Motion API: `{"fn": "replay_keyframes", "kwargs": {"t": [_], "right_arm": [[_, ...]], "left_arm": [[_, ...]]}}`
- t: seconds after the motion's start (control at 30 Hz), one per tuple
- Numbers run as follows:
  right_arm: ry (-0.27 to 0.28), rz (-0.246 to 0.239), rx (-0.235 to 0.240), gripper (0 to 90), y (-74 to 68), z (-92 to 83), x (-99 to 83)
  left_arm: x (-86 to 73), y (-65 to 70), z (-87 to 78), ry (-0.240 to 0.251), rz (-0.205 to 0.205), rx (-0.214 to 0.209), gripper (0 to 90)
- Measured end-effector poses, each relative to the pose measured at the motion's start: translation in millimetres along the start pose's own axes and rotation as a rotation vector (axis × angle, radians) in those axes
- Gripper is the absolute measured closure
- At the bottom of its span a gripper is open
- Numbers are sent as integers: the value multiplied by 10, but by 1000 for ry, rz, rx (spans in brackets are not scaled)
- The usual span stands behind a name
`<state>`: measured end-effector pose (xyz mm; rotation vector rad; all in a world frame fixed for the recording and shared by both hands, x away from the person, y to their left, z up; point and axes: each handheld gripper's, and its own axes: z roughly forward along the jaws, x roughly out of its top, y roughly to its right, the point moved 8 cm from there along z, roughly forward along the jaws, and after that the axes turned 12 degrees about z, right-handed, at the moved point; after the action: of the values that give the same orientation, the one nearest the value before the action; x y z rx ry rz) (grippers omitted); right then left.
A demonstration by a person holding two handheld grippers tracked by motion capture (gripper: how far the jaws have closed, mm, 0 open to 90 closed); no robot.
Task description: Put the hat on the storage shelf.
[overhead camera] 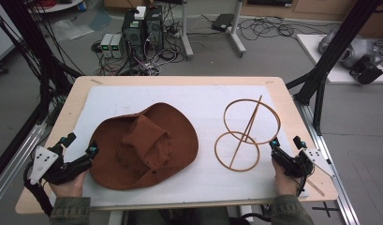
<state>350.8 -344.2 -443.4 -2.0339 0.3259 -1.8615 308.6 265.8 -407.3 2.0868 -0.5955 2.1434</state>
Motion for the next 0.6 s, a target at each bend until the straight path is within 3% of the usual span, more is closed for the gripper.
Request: {"fn": "replay_keyframes", "kwargs": {"t": [0.07, 0.1, 0.13, 0.27, 0.37, 0.6], "right_arm": [[5, -1, 2, 124, 2, 2, 6], [5, -3, 4, 124, 7, -4, 9], [5, -3, 4, 124, 7, -4, 9], [4, 10, 3, 124, 2, -14, 10], [8, 9, 2, 124, 2, -15, 15], [7, 2, 1, 124, 3, -7, 11]], "left_arm": [[31, 41, 11, -7, 27, -25, 214], [48, 87, 28, -12, 41, -58, 225], [48, 87, 28, -12, 41, -58, 225], [51, 167, 82, -46, 65, -135, 223], [59, 200, 129, -68, 63, -203, 222], [64, 249, 250, -118, 66, -296, 219]]}}
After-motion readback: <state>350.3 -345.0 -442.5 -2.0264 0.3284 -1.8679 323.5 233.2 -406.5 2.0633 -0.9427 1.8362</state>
